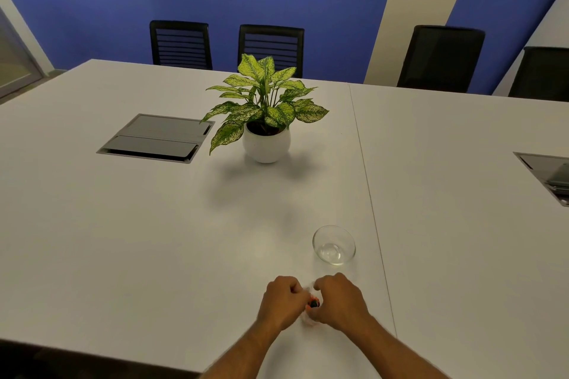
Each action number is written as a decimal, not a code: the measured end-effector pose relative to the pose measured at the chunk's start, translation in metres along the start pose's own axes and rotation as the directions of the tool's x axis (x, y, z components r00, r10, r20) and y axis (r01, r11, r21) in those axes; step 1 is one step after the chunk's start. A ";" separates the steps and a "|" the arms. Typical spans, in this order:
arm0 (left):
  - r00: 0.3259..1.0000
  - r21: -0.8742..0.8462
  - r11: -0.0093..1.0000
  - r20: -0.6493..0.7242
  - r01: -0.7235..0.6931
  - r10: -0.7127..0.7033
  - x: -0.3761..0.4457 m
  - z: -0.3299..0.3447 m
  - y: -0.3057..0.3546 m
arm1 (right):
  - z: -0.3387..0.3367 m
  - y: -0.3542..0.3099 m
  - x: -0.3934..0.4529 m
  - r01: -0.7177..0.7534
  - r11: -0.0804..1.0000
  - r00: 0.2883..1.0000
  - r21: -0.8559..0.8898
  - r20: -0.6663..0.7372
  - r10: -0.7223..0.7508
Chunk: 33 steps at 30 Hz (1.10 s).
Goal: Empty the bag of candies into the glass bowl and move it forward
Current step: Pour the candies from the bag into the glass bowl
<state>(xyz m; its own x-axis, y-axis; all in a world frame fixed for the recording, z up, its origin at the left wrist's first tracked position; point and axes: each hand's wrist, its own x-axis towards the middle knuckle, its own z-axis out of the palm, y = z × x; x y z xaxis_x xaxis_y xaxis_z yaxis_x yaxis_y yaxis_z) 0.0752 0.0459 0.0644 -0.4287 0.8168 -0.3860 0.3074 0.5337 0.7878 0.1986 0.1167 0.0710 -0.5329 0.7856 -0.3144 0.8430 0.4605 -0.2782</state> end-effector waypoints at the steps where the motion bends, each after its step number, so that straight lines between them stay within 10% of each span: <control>1: 1.000 -0.013 1.000 -0.015 -0.025 0.024 0.001 -0.002 -0.003 | -0.003 0.000 0.000 0.004 1.000 1.000 -0.004 -0.005 -0.004; 11: 0.944 0.144 0.949 0.221 -0.280 0.245 0.013 -0.004 -0.035 | -0.051 -0.007 -0.002 0.004 0.992 1.000 0.127 0.005 -0.004; 24: 0.932 0.012 0.934 0.082 -0.356 0.354 0.022 0.004 -0.009 | -0.079 -0.006 -0.007 0.055 0.936 0.997 0.349 -0.076 -0.030; 28: 0.940 -0.039 0.940 0.032 -0.339 0.341 0.022 0.005 -0.003 | -0.076 0.006 -0.007 0.032 0.576 0.973 0.817 -0.157 0.168; 33: 0.909 -0.118 0.901 -0.040 -0.417 0.415 0.024 0.013 0.018 | -0.056 0.018 -0.003 -0.275 -0.181 0.912 0.944 0.315 0.261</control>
<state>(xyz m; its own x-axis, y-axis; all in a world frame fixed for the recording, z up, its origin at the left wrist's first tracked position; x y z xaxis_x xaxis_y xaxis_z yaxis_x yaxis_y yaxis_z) 0.0818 0.0783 0.0633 -0.2961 0.9551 -0.0042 0.3555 0.1143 0.9277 0.2193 0.1456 0.1181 -0.2890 0.7066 -0.6459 -0.0763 -0.6895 -0.7202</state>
